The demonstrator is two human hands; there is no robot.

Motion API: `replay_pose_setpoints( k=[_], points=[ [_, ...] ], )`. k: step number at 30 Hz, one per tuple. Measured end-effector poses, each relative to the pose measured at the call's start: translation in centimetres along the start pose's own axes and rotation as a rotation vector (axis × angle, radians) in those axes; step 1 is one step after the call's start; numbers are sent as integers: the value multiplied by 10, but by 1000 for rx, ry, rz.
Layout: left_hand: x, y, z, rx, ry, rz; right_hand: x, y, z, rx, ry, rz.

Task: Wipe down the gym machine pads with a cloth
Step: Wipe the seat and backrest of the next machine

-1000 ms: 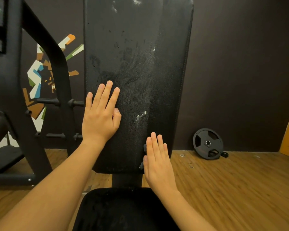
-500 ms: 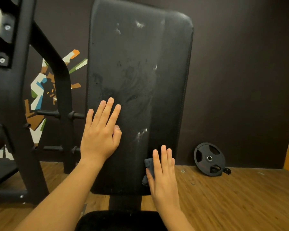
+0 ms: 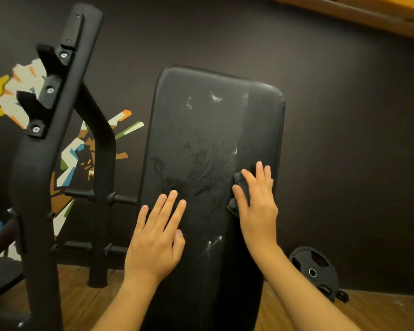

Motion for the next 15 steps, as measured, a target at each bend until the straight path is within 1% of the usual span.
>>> replay_pose_setpoints(
  k=[4, 7, 10, 13, 15],
  points=[
    [-2, -1, 0, -3, 7, 1, 1, -73, 17, 25, 64, -28],
    [-1, -1, 1, -7, 16, 20, 2, -120, 34, -18, 97, -51],
    [1, -1, 2, -15, 28, 41, 1, -161, 52, -19, 93, -60],
    [2, -1, 2, -21, 42, 54, 3, -190, 64, -38, 138, -68],
    [2, -1, 3, -17, 46, 57, 6, -193, 63, -57, 190, -77]
  ],
)
Point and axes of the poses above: each hand's wrist, its own y-axis away from the middle knuckle, its own x-axis out of the palm, z = x × y, the point moved 8 cm from there along -y, towards the middle knuckle, and after that the axes turned 11 degrees about x, right-handed, at the moved point
